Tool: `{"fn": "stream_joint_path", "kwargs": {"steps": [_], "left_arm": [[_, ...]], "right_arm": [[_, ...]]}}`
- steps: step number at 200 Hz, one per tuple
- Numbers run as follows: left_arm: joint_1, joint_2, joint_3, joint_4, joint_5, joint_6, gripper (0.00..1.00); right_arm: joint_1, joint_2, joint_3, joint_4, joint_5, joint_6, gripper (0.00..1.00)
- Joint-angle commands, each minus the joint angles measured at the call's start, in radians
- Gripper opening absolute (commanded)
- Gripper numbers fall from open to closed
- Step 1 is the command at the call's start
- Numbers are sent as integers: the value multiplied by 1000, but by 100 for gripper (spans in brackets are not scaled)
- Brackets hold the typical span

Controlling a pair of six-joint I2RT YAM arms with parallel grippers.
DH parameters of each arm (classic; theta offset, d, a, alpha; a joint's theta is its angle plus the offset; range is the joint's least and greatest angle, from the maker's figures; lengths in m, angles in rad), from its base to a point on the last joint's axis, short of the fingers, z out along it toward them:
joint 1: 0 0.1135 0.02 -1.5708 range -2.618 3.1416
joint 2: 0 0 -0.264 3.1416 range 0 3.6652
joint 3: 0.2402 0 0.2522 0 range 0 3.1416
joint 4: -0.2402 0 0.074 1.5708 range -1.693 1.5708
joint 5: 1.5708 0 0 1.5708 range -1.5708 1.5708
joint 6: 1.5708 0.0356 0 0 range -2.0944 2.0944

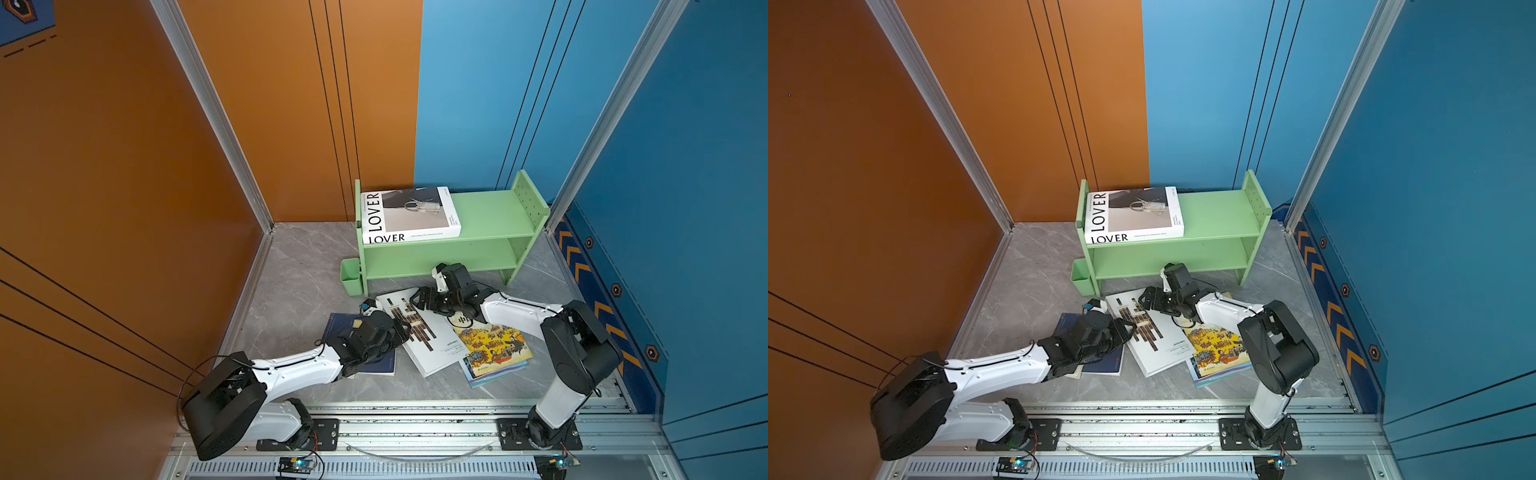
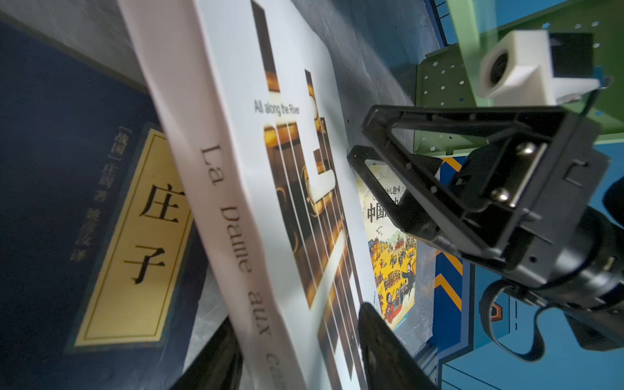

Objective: Stacking books/files
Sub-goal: Pick up the book at the center of the table.

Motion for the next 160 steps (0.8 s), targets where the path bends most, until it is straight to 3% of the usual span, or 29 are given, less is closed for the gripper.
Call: {"fn": "stream_joint_path", "kwargs": {"steps": [1, 25, 61, 92, 122, 160], "left_arm": [[8, 47, 29, 125, 36, -11, 55], [14, 99, 30, 218, 75, -24, 54], [13, 112, 42, 252, 79, -11, 35], [16, 69, 73, 130, 28, 33, 28], [34, 21, 108, 50, 63, 71, 19], [35, -137, 196, -210, 118, 189, 18]], "right_arm": [[-3, 64, 16, -11, 19, 1, 84], [-4, 91, 12, -1, 16, 8, 84], [-1, 83, -8, 16, 14, 22, 83], [-10, 28, -4, -12, 24, 14, 84], [-16, -62, 34, -110, 31, -8, 84], [-6, -243, 76, -179, 85, -57, 88]]}}
